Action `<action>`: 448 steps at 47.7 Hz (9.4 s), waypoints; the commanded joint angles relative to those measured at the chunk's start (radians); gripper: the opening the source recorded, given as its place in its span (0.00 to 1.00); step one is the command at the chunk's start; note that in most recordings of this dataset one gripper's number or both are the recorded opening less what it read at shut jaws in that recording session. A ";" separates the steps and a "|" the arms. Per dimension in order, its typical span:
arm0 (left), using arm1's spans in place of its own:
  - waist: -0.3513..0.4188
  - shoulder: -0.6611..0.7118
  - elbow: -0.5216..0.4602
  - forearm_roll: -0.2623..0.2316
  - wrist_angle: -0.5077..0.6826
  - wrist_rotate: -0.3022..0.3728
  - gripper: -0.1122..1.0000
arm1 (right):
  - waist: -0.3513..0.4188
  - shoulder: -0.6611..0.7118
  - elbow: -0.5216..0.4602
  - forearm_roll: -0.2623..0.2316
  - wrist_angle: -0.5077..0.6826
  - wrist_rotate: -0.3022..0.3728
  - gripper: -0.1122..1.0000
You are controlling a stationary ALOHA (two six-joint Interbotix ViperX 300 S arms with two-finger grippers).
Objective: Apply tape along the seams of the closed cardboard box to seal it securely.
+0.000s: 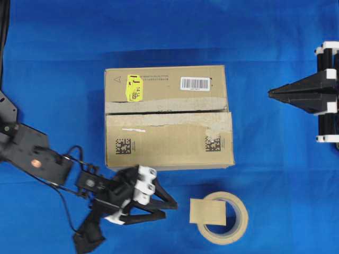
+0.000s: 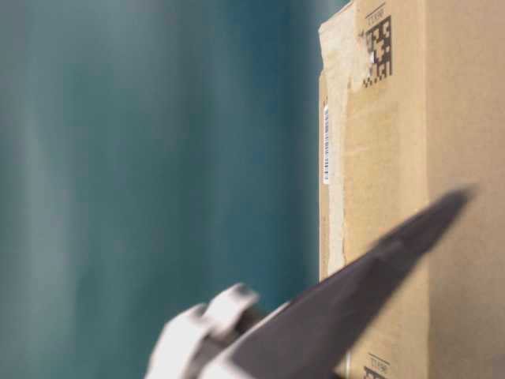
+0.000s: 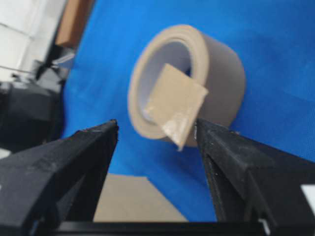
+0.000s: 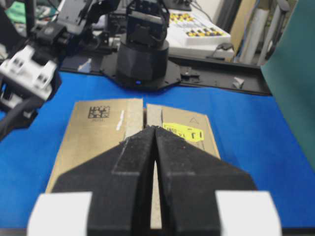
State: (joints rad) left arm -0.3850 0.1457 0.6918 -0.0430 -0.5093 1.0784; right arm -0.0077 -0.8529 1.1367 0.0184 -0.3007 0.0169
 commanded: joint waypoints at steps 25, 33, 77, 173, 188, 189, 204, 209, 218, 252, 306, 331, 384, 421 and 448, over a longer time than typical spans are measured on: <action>0.031 0.199 -0.190 -0.002 0.037 0.144 0.66 | -0.002 0.015 -0.018 0.000 0.009 0.000 0.12; 0.029 0.199 -0.198 -0.002 0.055 0.135 0.60 | -0.002 0.018 -0.018 -0.002 0.025 0.000 0.12; 0.055 -0.006 -0.250 0.002 0.236 0.133 0.10 | 0.000 0.038 -0.018 -0.002 0.041 0.000 0.12; 0.383 -0.310 0.005 0.014 0.453 0.330 0.10 | -0.002 0.092 -0.020 -0.011 0.064 -0.015 0.12; 0.396 -0.310 0.057 0.014 0.480 0.377 0.10 | -0.002 0.127 -0.023 -0.011 0.029 -0.015 0.12; 0.397 -0.310 0.058 0.014 0.482 0.377 0.10 | -0.002 0.130 -0.023 -0.011 0.026 -0.015 0.12; 0.400 -0.291 0.063 0.014 0.488 0.391 0.10 | -0.002 0.179 -0.038 -0.011 0.017 -0.015 0.12; 0.402 -0.288 0.063 0.014 0.488 0.391 0.10 | -0.002 0.198 -0.052 -0.009 0.012 -0.008 0.12; 0.403 -0.282 0.060 0.014 0.488 0.391 0.10 | -0.009 0.255 -0.083 0.008 -0.015 0.002 0.12; 0.403 -0.281 0.058 0.014 0.500 0.388 0.10 | -0.003 0.643 -0.373 0.054 -0.029 0.003 0.61; 0.420 -0.281 0.048 0.014 0.500 0.377 0.10 | -0.046 0.844 -0.422 0.051 0.097 0.000 0.61; 0.416 -0.278 0.009 0.014 0.591 0.371 0.31 | -0.040 0.842 -0.420 0.049 0.198 -0.002 0.55; 0.416 -0.245 -0.117 0.014 0.936 0.364 0.76 | -0.035 0.844 -0.410 0.046 0.245 -0.009 0.55; 0.417 -0.453 0.049 0.005 0.469 0.141 0.75 | -0.023 0.724 -0.364 0.046 0.222 -0.009 0.56; 0.414 -0.477 0.109 0.006 0.184 -0.828 0.31 | -0.055 0.606 -0.333 0.035 -0.071 -0.012 0.26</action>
State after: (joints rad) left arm 0.0261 -0.3344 0.8099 -0.0399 -0.3145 0.3022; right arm -0.0552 -0.2531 0.8268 0.0537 -0.3559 0.0031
